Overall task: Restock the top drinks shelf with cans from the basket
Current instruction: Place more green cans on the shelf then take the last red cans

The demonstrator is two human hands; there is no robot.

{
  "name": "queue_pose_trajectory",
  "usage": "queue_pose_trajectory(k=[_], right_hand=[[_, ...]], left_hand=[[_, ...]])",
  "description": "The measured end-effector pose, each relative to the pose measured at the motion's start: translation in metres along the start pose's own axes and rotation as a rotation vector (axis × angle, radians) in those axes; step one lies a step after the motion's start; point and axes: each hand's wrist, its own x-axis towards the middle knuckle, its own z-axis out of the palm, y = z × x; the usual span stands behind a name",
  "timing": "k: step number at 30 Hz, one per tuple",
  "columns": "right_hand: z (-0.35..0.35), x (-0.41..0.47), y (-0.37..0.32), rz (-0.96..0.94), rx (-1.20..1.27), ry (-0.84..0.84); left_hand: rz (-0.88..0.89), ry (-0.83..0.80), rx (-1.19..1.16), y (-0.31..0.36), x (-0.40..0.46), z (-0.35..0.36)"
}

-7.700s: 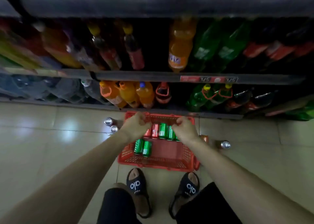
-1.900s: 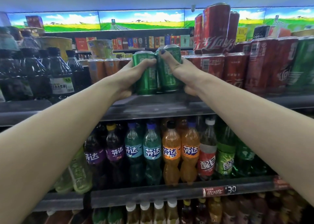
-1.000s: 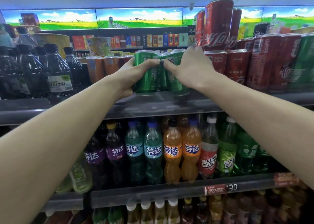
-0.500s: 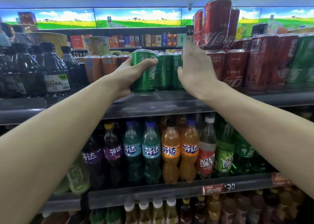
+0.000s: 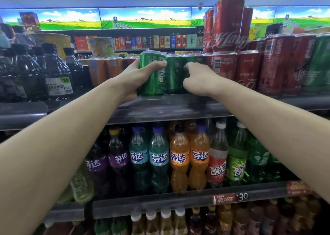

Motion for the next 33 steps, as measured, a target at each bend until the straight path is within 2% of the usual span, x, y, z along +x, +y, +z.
queue_pose_trajectory(k=[4,9,16,21,28,33], right_hand=[[0.006,0.0,-0.006,-0.077,0.035,0.093],[0.01,0.002,-0.011,-0.133,0.057,-0.046],[0.01,0.007,-0.015,-0.106,0.04,-0.115],[0.01,0.008,0.0,-0.036,-0.025,0.097],[0.007,0.005,0.001,0.053,-0.051,-0.003],[0.003,0.0,0.008,0.014,0.031,0.066]], left_hand=[[0.008,-0.003,0.001,-0.001,0.0,0.001],[0.014,0.0,0.009,-0.001,0.001,-0.001],[0.006,-0.019,0.019,-0.003,0.006,-0.004],[0.013,-0.042,0.041,-0.006,0.009,-0.004],[0.03,-0.034,0.055,-0.008,0.012,-0.005],[0.036,-0.019,0.051,-0.006,0.007,-0.005]])
